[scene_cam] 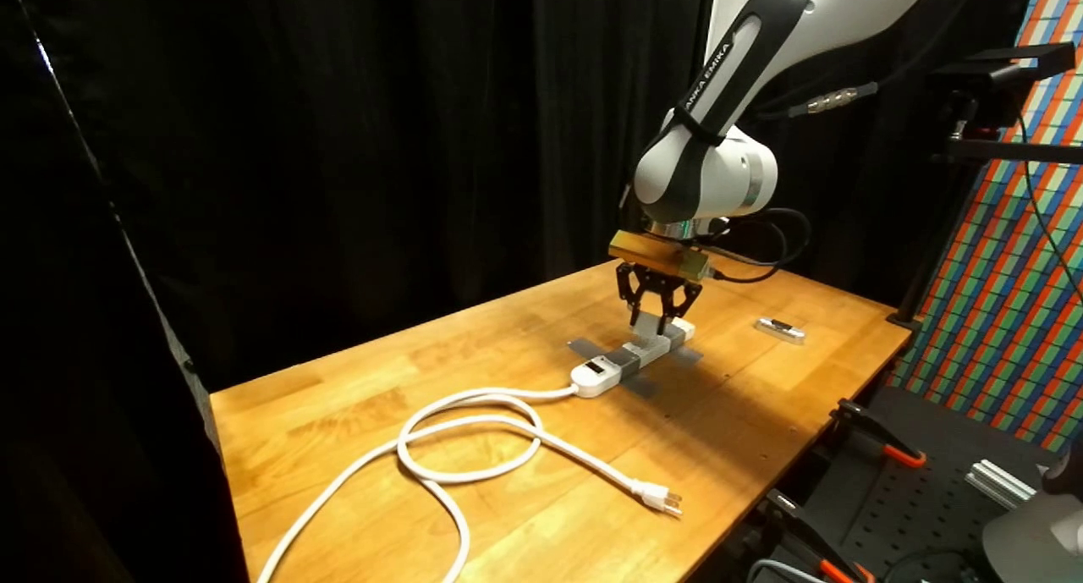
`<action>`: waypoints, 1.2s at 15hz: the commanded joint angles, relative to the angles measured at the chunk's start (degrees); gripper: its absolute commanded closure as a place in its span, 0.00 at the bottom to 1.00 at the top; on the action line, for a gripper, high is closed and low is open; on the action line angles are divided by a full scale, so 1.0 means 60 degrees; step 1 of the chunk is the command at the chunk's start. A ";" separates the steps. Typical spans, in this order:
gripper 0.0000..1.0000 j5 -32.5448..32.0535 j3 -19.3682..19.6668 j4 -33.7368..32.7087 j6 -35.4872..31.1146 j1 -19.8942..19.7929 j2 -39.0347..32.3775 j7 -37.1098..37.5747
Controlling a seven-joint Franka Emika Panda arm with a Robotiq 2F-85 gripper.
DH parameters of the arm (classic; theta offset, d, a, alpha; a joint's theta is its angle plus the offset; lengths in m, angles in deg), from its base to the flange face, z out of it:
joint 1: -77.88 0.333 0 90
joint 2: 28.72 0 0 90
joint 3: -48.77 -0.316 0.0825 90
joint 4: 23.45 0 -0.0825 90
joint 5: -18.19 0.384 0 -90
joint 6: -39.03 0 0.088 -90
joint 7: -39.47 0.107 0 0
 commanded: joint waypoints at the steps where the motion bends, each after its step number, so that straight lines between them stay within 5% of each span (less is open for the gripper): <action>1: 0.77 -0.0759 0.0361 0.0432 -0.0063 0.0436 0.0260 0.1425; 18: 0.77 -0.1078 -0.0008 0.0293 -0.0442 0.0340 0.0071 0.2570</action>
